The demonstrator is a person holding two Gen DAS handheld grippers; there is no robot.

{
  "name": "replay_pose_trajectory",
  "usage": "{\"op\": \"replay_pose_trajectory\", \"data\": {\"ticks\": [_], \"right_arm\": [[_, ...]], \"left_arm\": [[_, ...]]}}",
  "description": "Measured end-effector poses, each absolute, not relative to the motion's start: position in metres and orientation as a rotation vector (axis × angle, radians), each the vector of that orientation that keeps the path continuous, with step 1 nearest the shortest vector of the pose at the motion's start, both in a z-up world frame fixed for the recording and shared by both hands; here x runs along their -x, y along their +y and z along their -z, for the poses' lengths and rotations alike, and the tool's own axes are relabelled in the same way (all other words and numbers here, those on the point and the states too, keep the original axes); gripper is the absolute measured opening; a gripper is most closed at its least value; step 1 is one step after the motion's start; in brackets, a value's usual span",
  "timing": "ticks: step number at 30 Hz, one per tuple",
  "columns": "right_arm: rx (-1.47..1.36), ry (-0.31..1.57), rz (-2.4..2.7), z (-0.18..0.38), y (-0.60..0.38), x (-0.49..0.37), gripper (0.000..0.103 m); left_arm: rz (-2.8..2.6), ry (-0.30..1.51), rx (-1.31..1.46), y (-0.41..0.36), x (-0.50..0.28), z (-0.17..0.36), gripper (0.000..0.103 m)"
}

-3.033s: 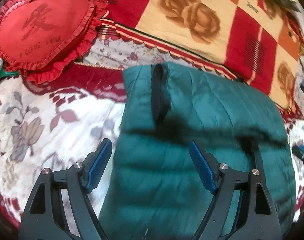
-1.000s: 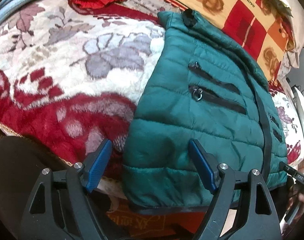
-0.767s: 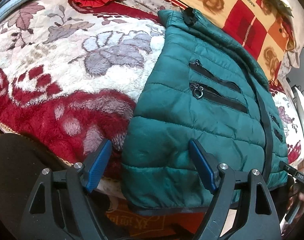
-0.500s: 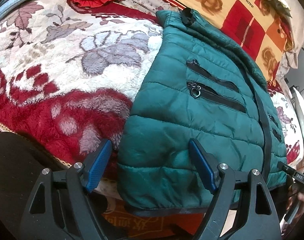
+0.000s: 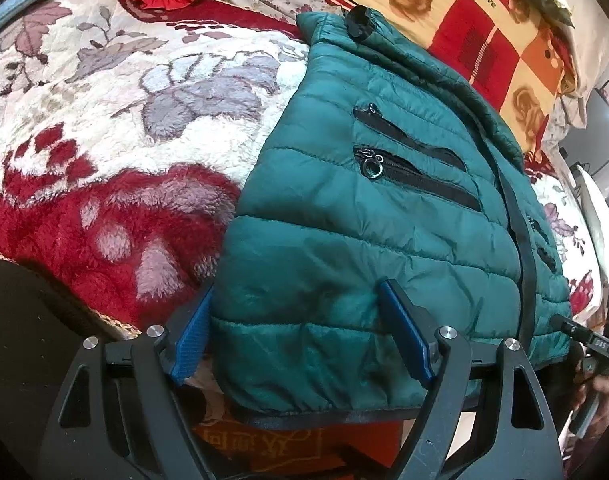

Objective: Fold large clothes
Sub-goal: 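Grasp the jacket hem with both grippers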

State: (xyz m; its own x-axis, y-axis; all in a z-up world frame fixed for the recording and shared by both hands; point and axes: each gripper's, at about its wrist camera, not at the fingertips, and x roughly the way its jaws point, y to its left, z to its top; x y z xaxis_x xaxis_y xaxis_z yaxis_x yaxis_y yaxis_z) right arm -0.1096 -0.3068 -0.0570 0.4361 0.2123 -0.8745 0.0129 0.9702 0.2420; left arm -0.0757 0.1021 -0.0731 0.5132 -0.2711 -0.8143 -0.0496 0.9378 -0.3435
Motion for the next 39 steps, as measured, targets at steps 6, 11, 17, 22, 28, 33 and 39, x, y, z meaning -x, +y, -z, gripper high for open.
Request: {"op": "replay_pose_trajectory", "data": {"ticks": [6,11,17,22,28,33,39], "right_arm": [[-0.151,1.094,-0.121,0.054,-0.304,0.115,0.051],[-0.143,1.040,-0.165,0.032,-0.309,0.123,0.019],[-0.211,0.942,-0.235,-0.005,-0.314,0.120,0.017],[-0.273,0.858,-0.239,-0.037,-0.315,0.098,0.017],[-0.275,0.792,-0.205,-0.063,-0.322,0.072,0.017],[-0.270,0.756,-0.149,-0.078,-0.327,0.039,0.016],[-0.268,0.739,-0.098,-0.091,-0.333,-0.011,0.016]], "left_arm": [[0.145,1.037,0.352,0.105,0.077,0.072,0.055],[0.143,1.003,0.293,0.100,0.084,0.057,0.018],[0.210,0.955,0.338,0.105,0.082,0.023,0.012],[0.209,0.871,0.355,0.111,0.069,-0.013,0.012],[0.198,0.784,0.331,0.109,0.040,-0.047,0.012],[0.176,0.743,0.358,0.108,0.005,-0.065,0.012],[0.139,0.705,0.345,0.102,-0.040,-0.080,0.012]]}}
